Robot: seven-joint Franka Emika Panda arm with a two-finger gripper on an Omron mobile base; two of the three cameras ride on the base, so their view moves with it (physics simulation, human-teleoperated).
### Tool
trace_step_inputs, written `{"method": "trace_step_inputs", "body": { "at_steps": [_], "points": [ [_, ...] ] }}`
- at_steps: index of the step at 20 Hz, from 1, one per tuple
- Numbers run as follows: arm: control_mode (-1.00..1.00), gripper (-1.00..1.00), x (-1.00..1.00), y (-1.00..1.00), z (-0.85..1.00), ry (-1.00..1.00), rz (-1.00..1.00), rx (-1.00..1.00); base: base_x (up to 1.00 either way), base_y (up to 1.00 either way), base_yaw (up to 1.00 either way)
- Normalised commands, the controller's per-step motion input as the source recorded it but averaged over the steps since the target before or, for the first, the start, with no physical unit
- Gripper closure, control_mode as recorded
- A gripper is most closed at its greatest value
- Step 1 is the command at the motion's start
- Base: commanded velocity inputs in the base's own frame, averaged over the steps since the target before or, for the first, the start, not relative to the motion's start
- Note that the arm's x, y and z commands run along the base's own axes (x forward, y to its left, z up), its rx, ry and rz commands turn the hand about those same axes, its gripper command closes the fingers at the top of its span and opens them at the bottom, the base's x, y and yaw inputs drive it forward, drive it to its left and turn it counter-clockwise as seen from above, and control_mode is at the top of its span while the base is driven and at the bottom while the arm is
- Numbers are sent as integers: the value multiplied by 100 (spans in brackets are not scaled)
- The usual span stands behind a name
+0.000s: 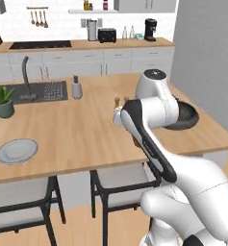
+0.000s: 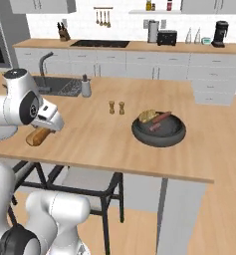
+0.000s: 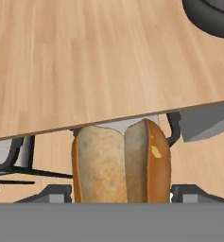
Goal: Place one bun and one sausage from the bowl on each plate.
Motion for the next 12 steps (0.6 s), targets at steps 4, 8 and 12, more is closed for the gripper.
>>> {"method": "trace_step_inputs", "body": {
  "at_steps": [4, 8, 12],
  "points": [
    [100, 100, 0, 0, 0, 0, 0, 0, 0, 100, 0],
    [100, 100, 0, 0, 0, 0, 0, 0, 14, 100, 0],
    [100, 100, 0, 0, 0, 0, 0, 0, 54, 97, 0]
  ]
}}
